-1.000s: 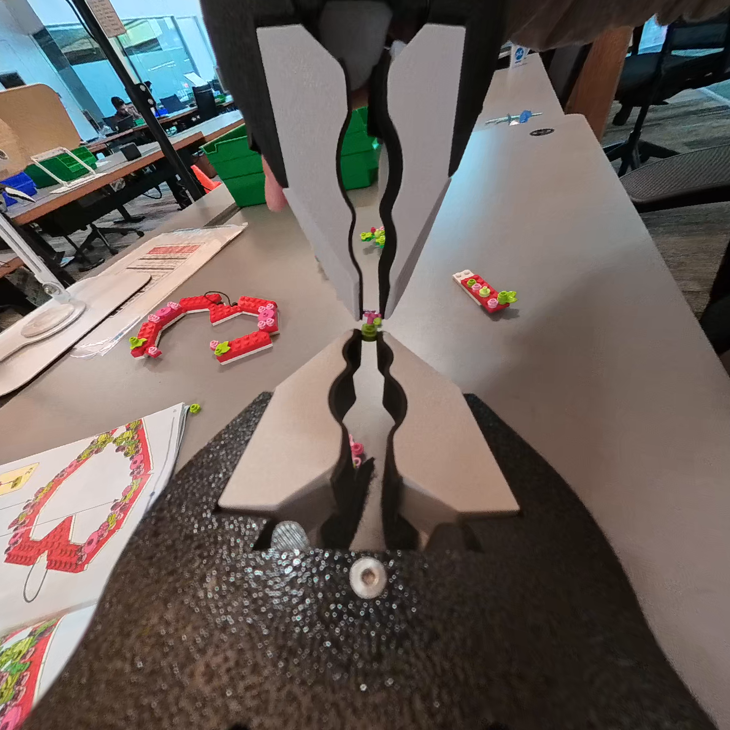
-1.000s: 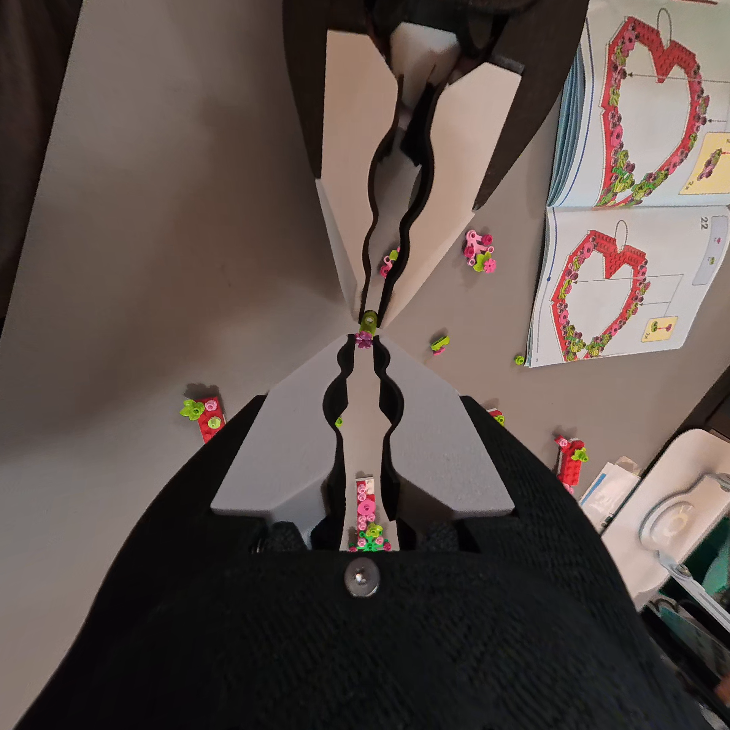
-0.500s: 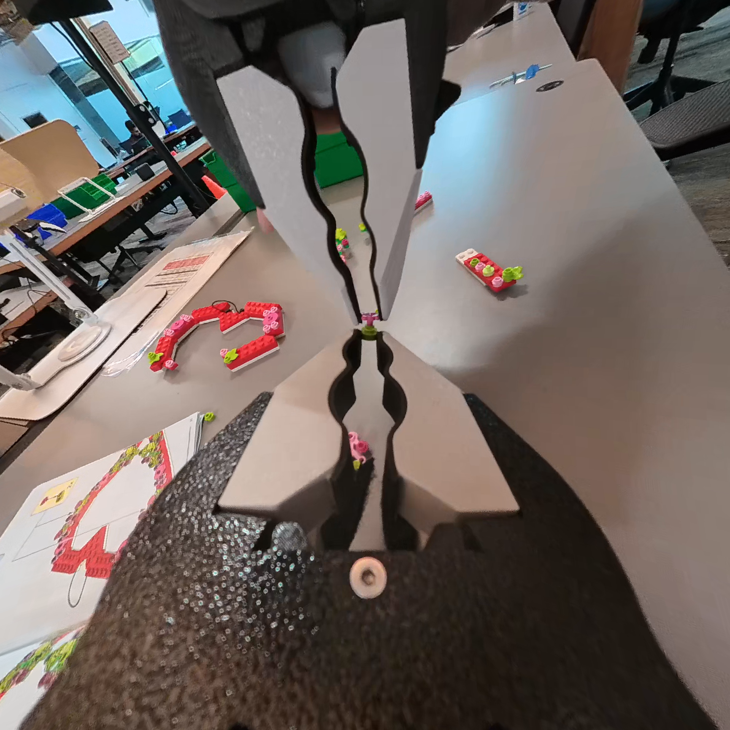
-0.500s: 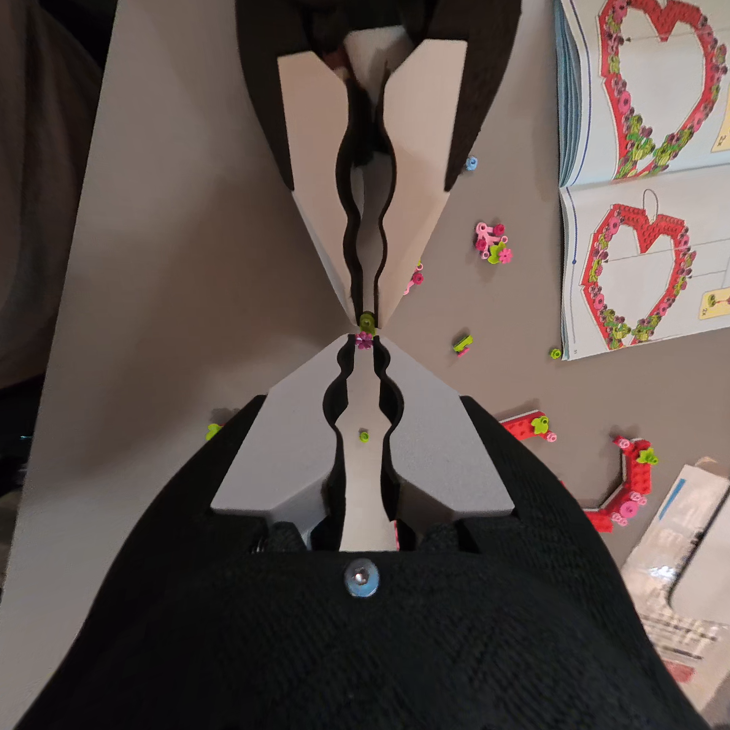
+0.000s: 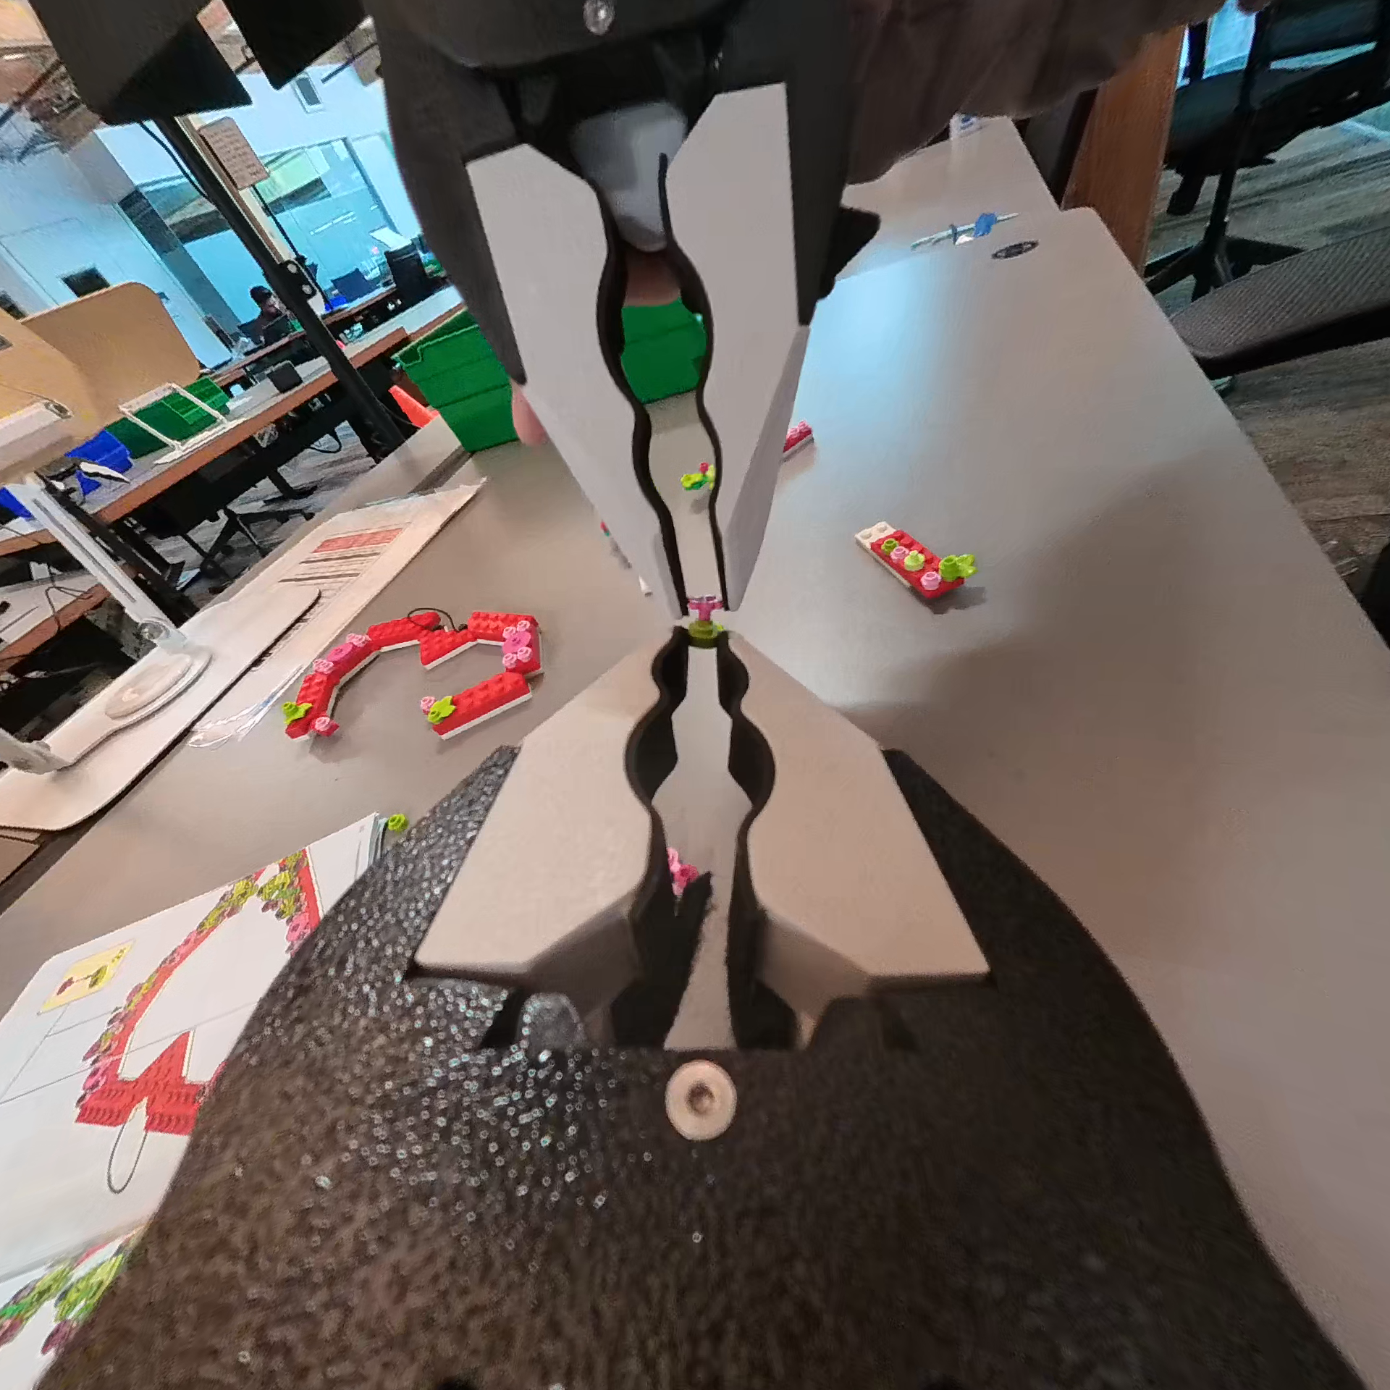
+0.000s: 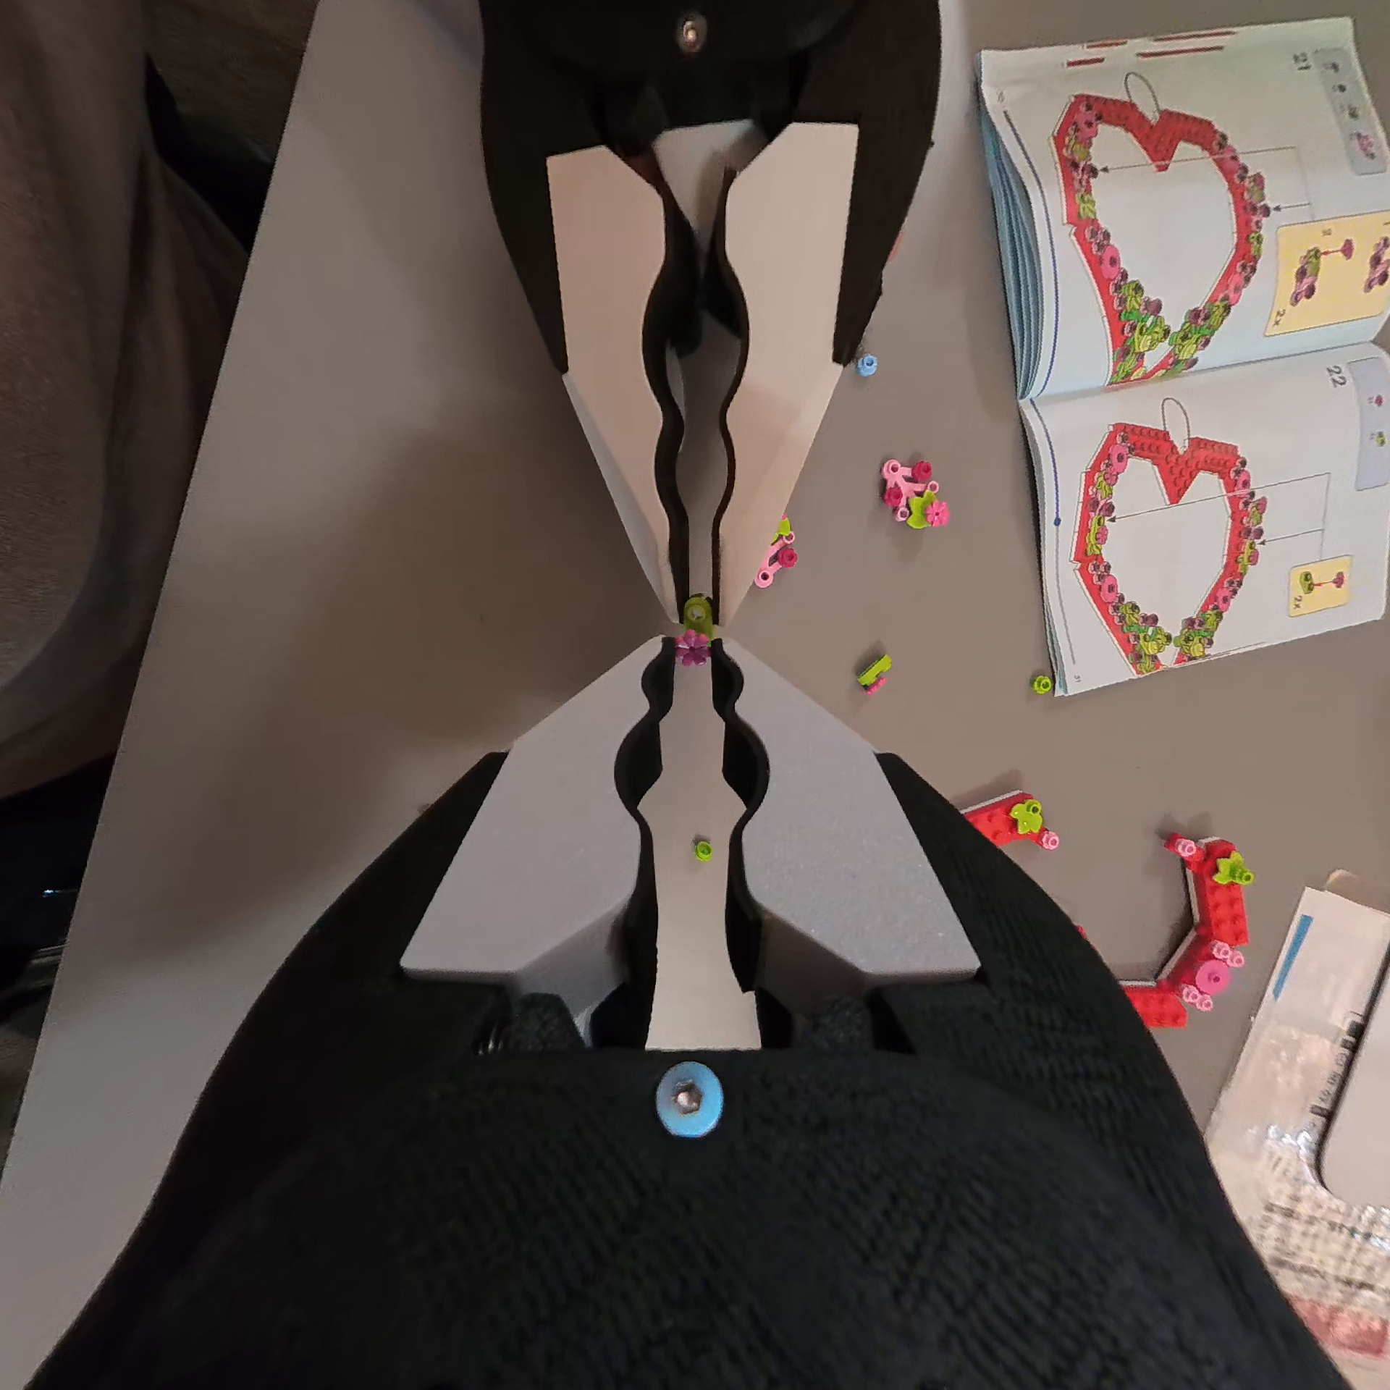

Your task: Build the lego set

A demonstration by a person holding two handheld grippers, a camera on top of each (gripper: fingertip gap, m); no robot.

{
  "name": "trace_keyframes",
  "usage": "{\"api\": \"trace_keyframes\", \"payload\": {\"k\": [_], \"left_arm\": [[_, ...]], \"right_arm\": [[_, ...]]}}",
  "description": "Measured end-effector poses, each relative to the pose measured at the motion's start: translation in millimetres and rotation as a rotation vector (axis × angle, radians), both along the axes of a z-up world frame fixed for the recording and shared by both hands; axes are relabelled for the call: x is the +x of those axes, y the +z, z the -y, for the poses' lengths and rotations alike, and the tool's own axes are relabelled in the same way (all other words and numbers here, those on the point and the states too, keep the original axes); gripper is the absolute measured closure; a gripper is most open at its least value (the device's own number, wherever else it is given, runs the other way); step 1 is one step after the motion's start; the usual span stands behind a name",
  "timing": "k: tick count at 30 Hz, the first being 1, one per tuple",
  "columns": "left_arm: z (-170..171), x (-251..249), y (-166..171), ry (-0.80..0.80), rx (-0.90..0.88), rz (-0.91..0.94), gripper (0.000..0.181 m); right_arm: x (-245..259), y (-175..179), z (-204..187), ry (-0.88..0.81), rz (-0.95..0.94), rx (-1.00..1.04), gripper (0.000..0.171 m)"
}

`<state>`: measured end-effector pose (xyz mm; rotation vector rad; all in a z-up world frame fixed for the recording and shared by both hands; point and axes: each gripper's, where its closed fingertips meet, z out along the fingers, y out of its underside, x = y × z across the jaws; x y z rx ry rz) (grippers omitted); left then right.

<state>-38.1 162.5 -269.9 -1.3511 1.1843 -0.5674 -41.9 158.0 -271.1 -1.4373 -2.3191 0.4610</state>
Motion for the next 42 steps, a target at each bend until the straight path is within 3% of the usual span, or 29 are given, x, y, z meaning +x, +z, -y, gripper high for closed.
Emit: {"api": "trace_keyframes", "payload": {"k": [1, 10, 14, 18, 21, 25, 31, 42], "left_arm": [[0.3, 0.2, -0.1, -0.002, 0.003, -0.001, 0.176], [1.0, 0.9, -0.3, -0.008, -0.008, 0.001, 0.176], [-6.4, -4.8, 2.2, 0.033, -0.036, 0.023, 0.176], [-11.1, -15.4, 21.6, 0.016, -0.188, 0.217, 0.176], [-6.8, -23.8, 46.7, -0.133, -0.451, 0.521, 0.176], [4.3, -33.6, 69.6, -0.36, -0.68, 0.757, 0.176], [18.2, -33.1, 80.8, -0.525, -0.814, 0.854, 0.177], [20.4, -31.2, 77.3, -0.536, -0.834, 0.83, 0.176]], "right_arm": [[0.3, -0.3, 0.4, 0.002, 0.003, 0.006, 0.163], [-0.6, -3.3, 0.0, 0.004, 0.023, 0.023, 0.159], [-5.1, 4.8, -6.9, -0.006, -0.037, 0.083, 0.138], [-23.6, 30.6, -9.6, 0.066, -0.28, 0.29, 0.117], [-32.0, 51.5, -3.0, 0.199, -0.448, 0.553, 0.122], [-33.1, 63.3, 5.6, 0.251, -0.521, 0.654, 0.132], [-36.5, 79.7, 15.4, 0.251, -0.605, 0.587, 0.151], [-39.8, 78.2, 15.5, 0.263, -0.598, 0.572, 0.162]]}}
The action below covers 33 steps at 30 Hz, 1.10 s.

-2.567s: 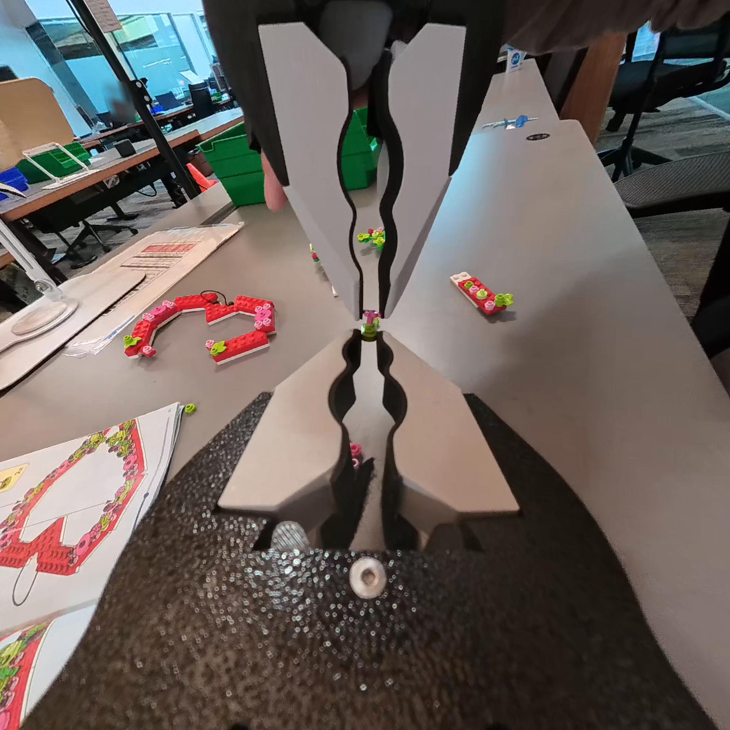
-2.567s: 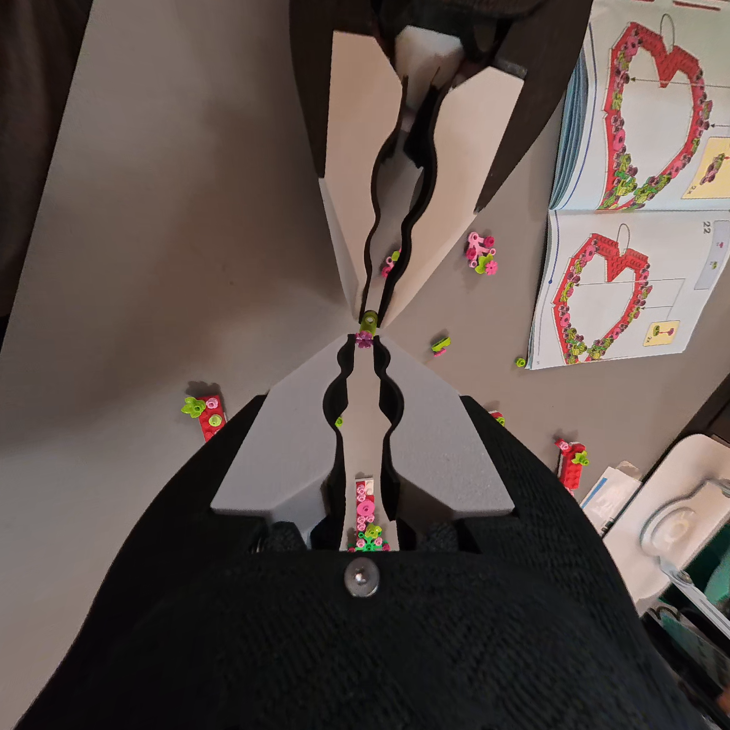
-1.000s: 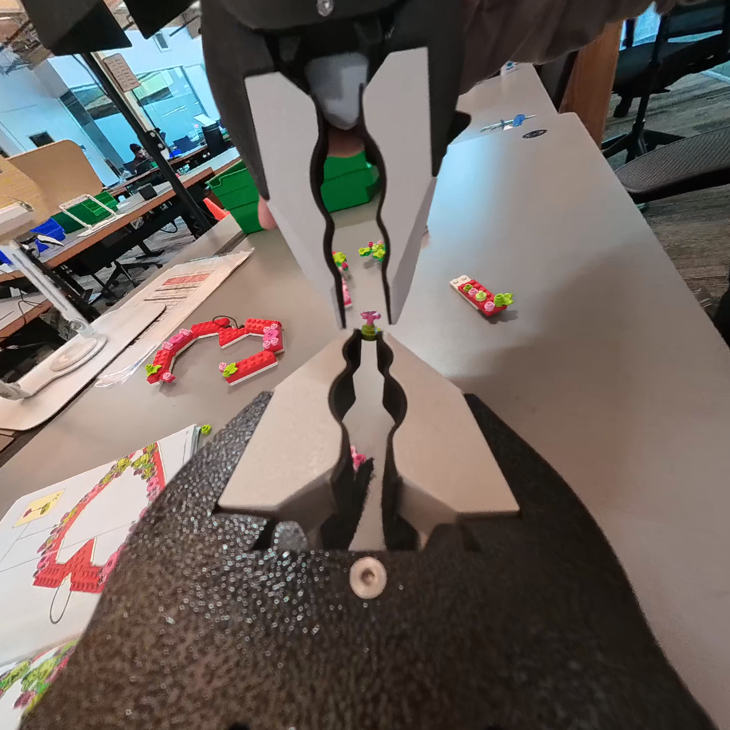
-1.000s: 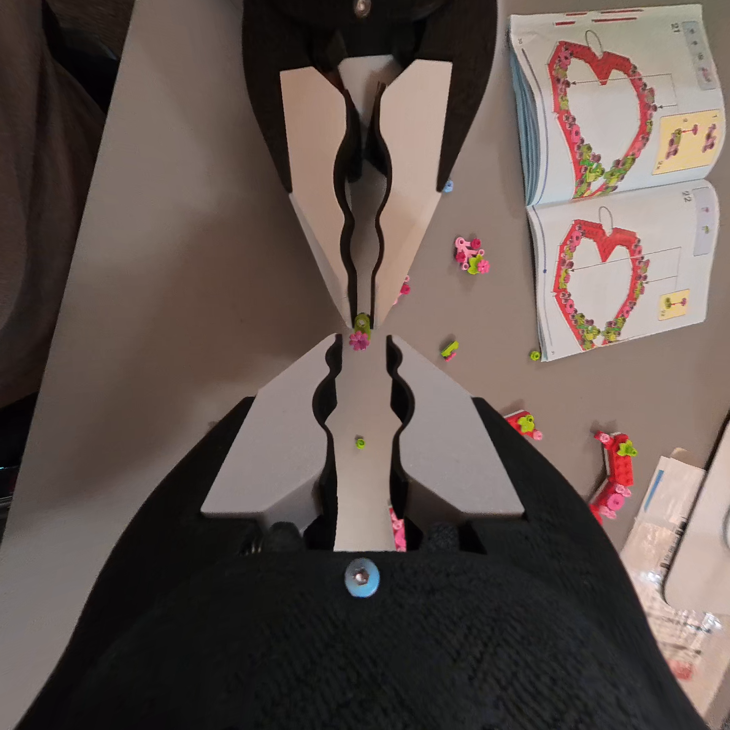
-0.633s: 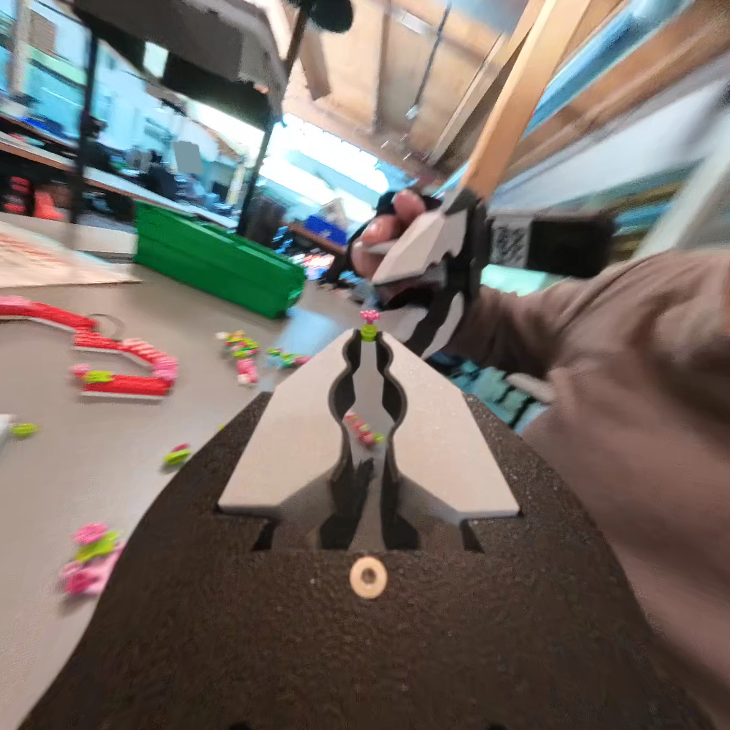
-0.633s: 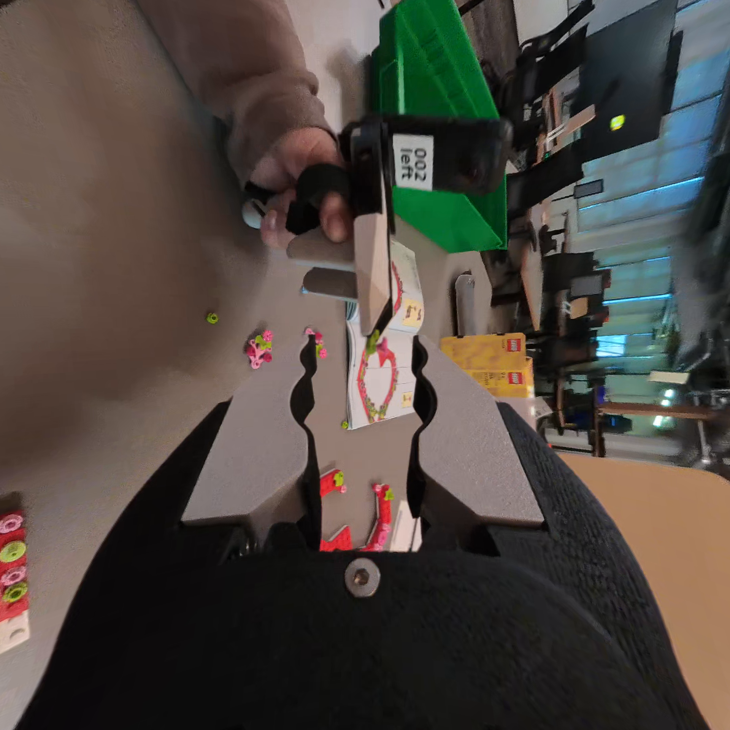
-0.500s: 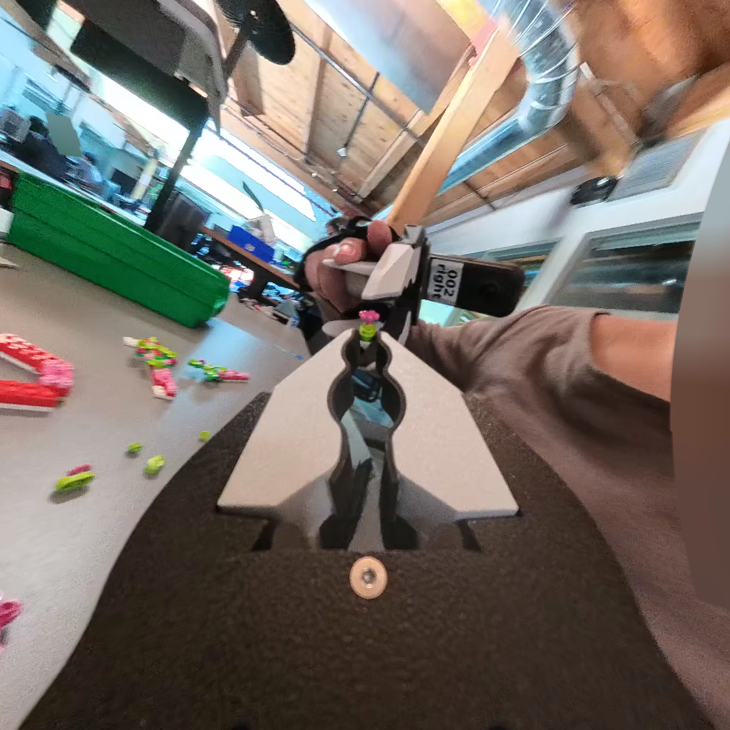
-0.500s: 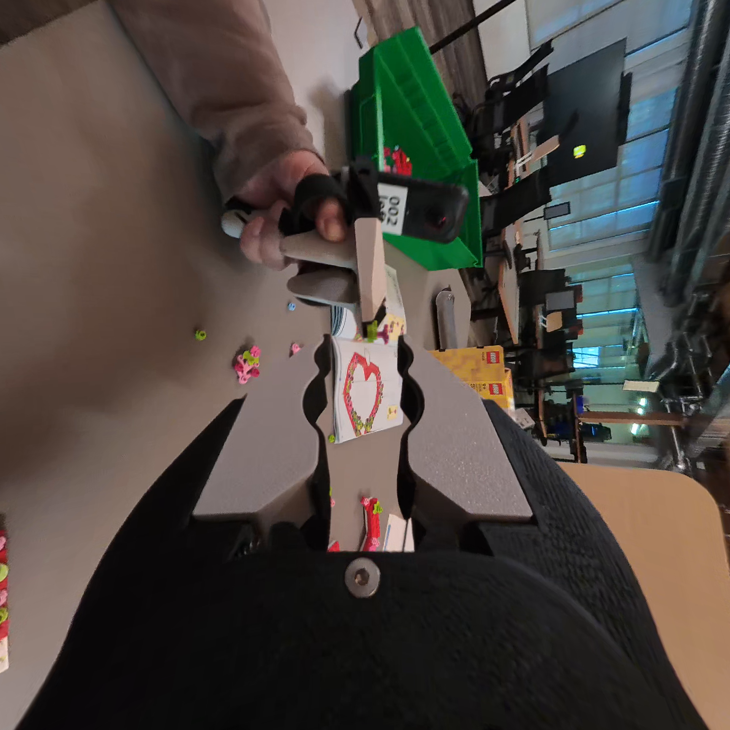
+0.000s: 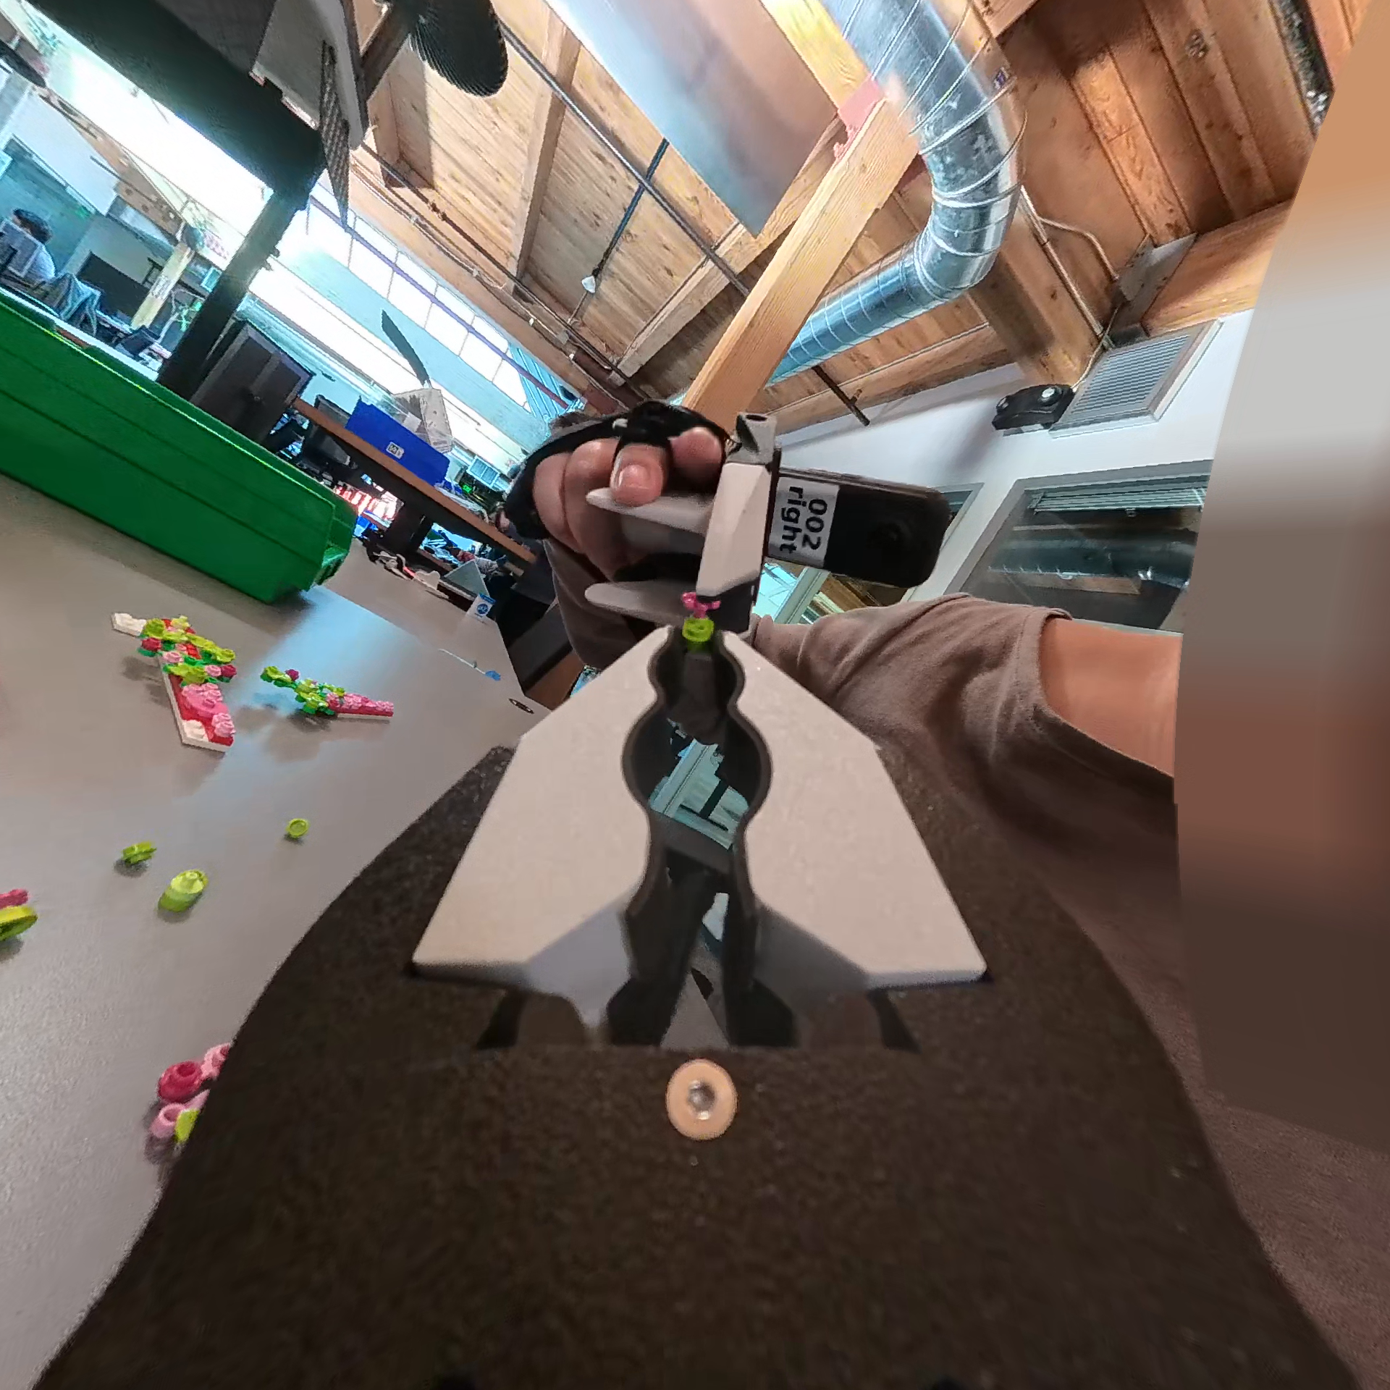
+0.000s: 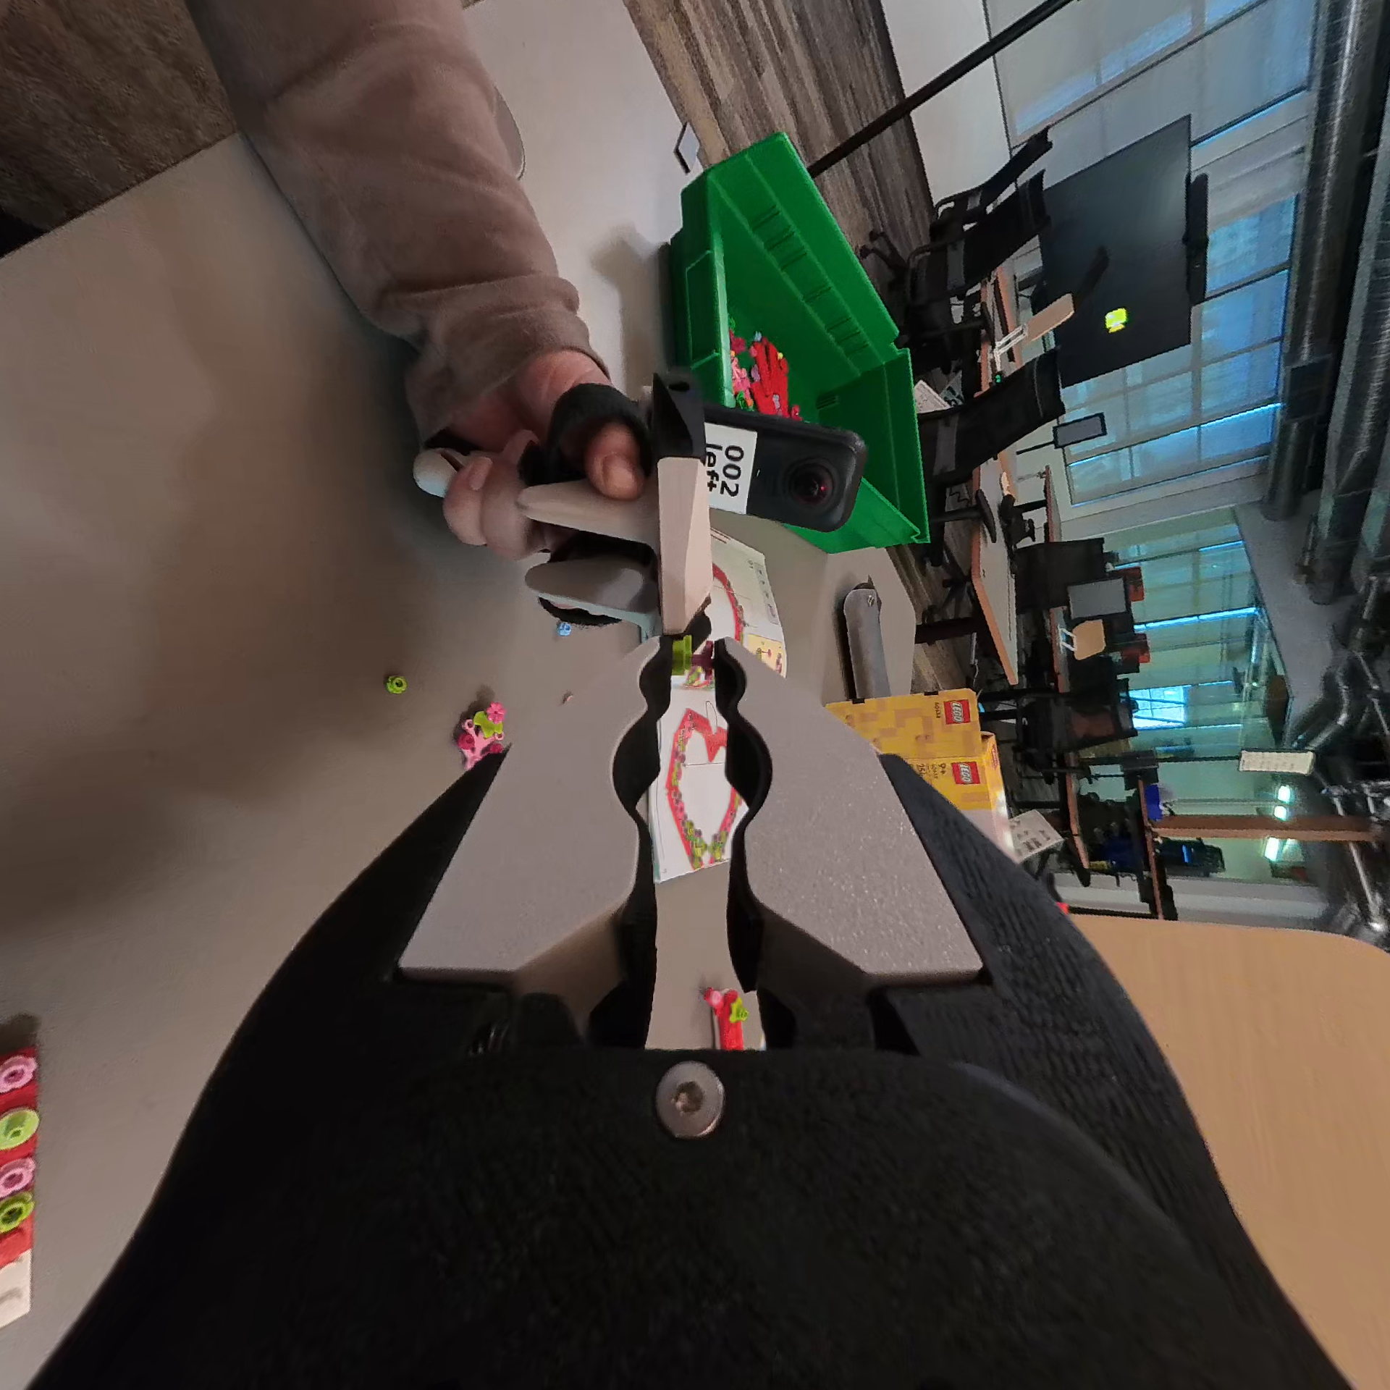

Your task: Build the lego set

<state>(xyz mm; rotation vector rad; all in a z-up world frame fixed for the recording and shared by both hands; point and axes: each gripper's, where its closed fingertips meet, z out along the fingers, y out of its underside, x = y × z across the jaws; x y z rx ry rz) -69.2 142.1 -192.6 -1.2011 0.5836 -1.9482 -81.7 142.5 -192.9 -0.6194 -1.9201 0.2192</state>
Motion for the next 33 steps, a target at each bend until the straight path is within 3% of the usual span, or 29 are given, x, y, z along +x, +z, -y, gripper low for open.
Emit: {"api": "trace_keyframes", "payload": {"k": [17, 23, 26, 33], "left_arm": [[-5.5, 3.6, -11.9, 0.029, 0.011, -0.067, 0.177], [-17.6, 7.5, -31.6, 0.269, 0.279, -0.33, 0.176], [-15.8, 9.5, -29.9, 0.325, 0.365, -0.353, 0.176], [-16.8, 7.8, -29.5, 0.344, 0.397, -0.359, 0.176]], "right_arm": [[4.2, -12.6, -5.1, -0.052, -0.022, -0.164, 0.163], [10.1, -18.3, -13.0, -0.164, -0.053, -0.533, 0.151], [13.3, -26.6, -13.7, -0.187, -0.024, -0.723, 0.158], [16.6, -27.7, -13.3, -0.175, -0.037, -0.837, 0.161]]}}
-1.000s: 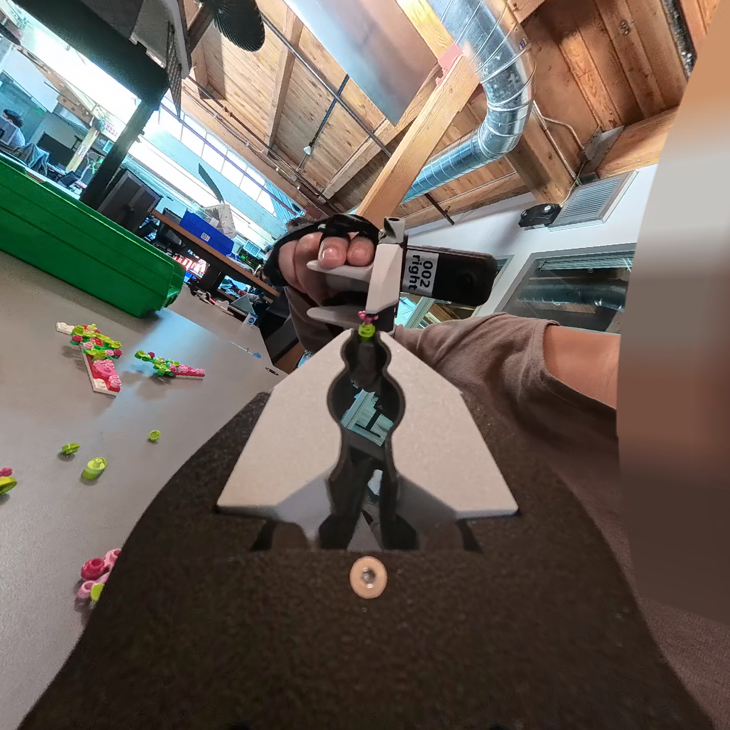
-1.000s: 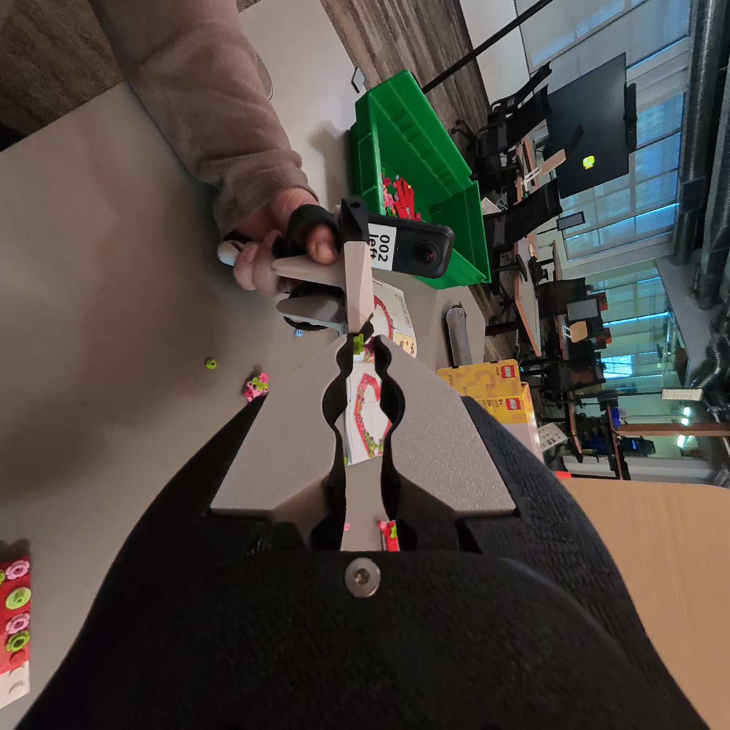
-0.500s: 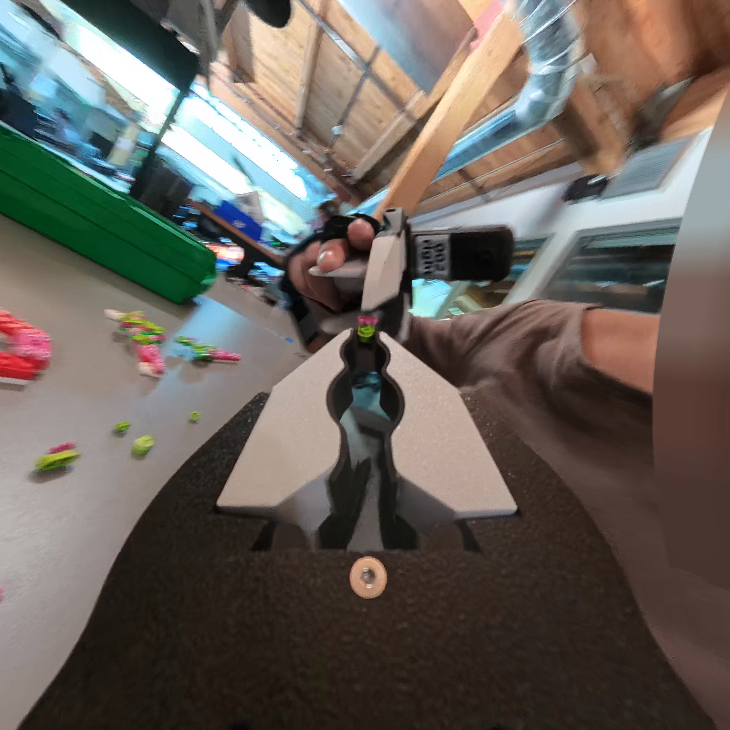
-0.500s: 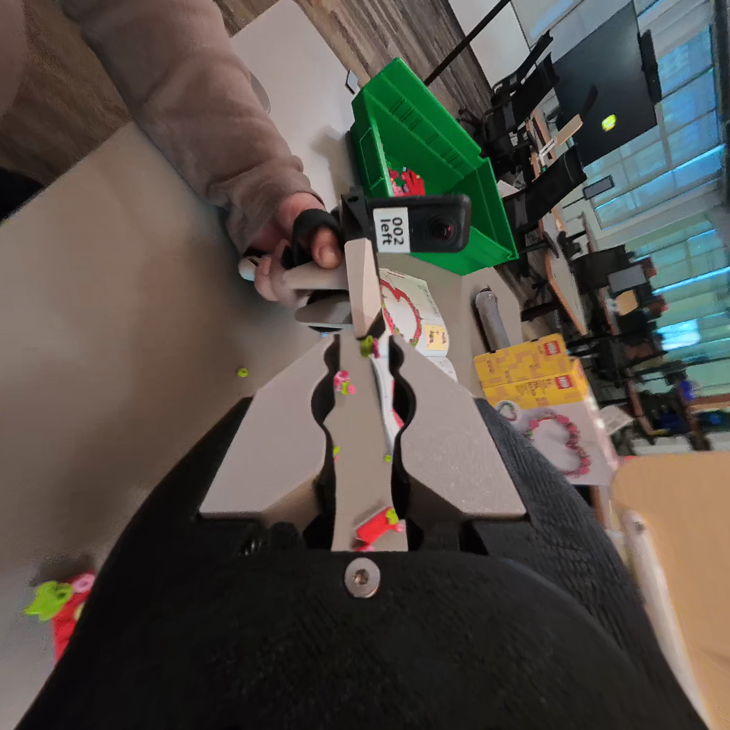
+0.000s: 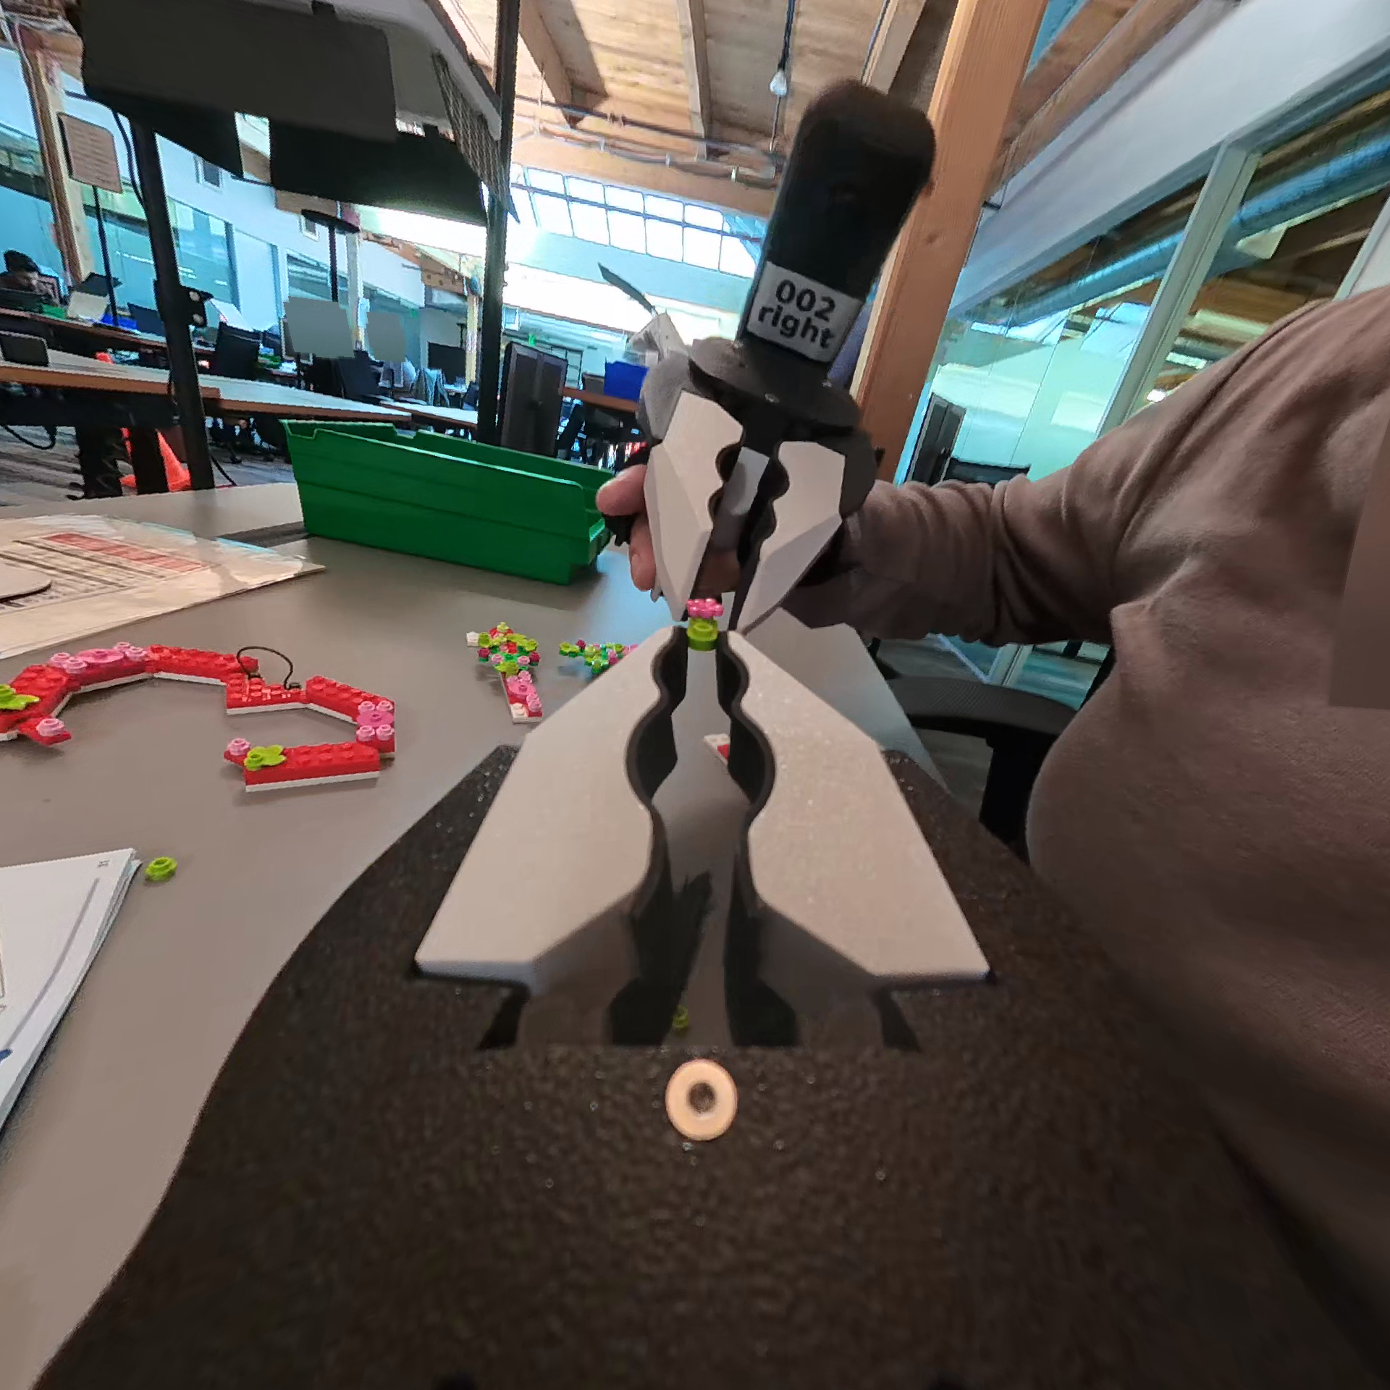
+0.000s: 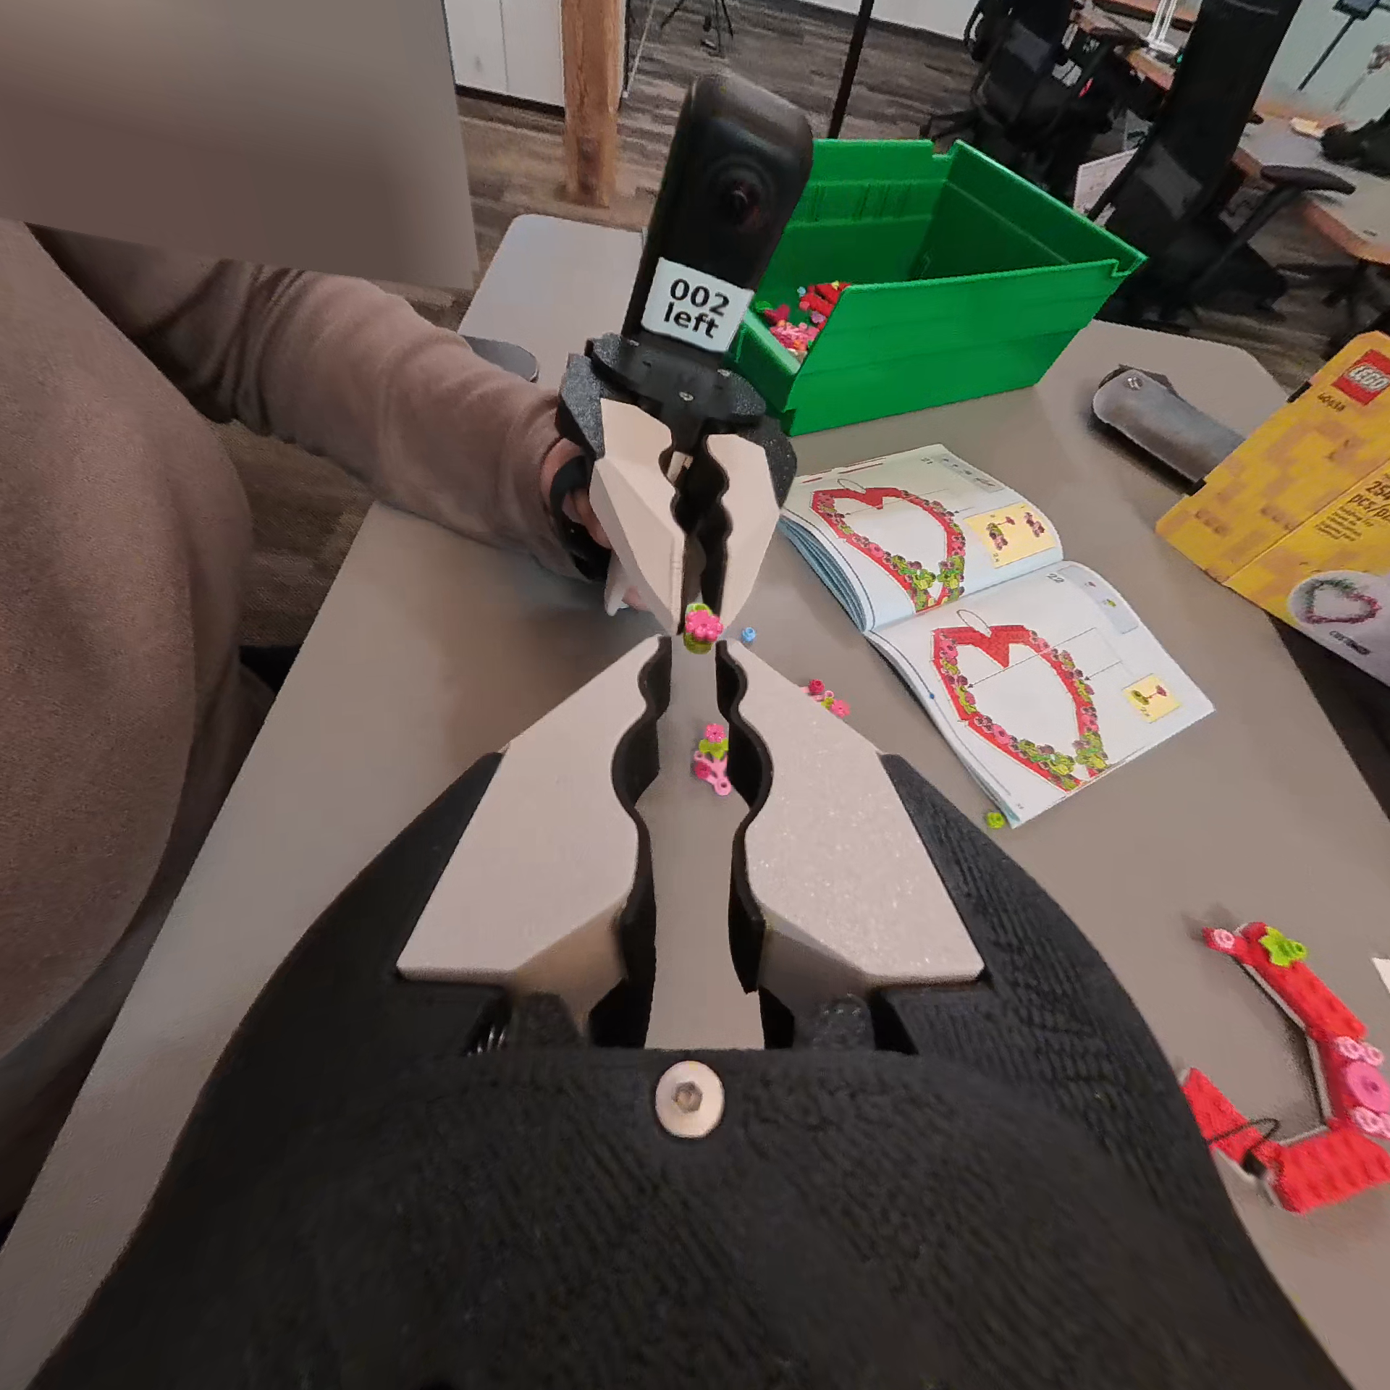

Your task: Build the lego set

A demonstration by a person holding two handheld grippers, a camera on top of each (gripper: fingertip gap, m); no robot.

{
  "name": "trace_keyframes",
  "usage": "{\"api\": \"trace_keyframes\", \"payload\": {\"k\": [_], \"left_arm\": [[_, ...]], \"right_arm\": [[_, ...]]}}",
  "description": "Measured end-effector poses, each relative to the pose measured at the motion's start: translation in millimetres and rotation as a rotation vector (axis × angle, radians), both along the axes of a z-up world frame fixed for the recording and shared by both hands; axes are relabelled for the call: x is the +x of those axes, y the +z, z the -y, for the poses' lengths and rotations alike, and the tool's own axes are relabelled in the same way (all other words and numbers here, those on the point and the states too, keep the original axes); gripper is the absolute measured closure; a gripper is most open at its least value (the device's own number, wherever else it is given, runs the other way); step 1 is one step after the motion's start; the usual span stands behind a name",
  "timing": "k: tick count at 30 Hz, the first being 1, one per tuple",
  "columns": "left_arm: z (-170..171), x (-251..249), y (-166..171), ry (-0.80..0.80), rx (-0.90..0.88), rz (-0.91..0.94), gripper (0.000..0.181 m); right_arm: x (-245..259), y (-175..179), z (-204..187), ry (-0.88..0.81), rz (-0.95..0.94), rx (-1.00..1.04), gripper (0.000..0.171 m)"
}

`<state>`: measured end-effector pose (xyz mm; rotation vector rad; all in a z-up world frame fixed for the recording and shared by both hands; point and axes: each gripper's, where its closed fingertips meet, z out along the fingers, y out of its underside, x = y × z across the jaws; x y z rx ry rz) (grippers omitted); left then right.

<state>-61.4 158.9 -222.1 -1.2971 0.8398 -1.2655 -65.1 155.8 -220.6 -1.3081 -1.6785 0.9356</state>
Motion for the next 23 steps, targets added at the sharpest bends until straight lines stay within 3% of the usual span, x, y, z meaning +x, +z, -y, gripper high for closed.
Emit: {"api": "trace_keyframes", "payload": {"k": [17, 23], "left_arm": [[-1.7, 9.2, -15.6, 0.066, 0.103, -0.125, 0.175], [-17.6, -2.4, -12.2, 0.206, 0.175, -0.167, 0.139]], "right_arm": [[6.2, -14.7, -3.5, -0.011, 0.018, 0.004, 0.166], [15.0, -23.4, -19.0, -0.064, 0.045, 0.032, 0.166]]}}
